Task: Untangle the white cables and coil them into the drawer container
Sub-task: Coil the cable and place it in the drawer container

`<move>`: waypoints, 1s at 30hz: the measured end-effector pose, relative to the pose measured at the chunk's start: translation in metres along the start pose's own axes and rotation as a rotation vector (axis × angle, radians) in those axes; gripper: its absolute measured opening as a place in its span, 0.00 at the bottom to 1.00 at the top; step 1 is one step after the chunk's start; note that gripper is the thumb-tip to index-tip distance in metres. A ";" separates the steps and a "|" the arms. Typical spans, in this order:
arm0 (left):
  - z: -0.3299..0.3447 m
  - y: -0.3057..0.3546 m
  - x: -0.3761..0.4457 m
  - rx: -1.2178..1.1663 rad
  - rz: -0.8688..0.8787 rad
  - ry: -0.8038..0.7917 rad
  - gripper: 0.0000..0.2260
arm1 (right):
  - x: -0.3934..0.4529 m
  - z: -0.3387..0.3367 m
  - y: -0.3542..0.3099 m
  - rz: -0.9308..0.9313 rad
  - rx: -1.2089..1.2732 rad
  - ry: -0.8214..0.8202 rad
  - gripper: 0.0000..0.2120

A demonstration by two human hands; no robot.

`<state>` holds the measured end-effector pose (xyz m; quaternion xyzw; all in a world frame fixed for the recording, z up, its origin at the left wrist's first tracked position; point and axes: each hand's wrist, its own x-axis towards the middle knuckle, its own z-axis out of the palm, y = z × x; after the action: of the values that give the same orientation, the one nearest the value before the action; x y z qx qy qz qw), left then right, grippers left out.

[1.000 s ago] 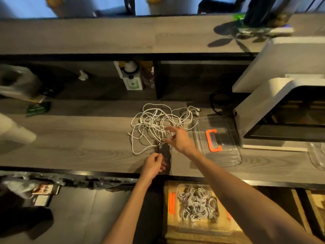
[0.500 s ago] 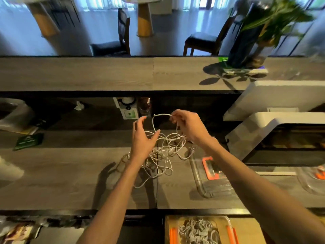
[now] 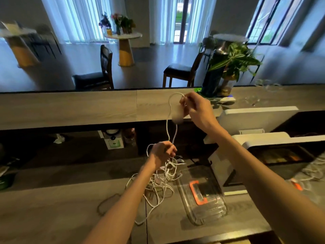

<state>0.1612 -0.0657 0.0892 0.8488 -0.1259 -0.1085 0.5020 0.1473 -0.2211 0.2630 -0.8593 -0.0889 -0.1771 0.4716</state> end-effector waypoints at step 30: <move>-0.056 0.183 -0.023 0.520 0.174 -0.012 0.08 | -0.044 -0.057 0.021 0.303 0.135 -0.515 0.35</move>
<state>0.1378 -0.0969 0.2776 0.9345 -0.2250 -0.0340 0.2736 0.1003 -0.2800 0.2578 -0.8460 -0.0880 0.1250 0.5107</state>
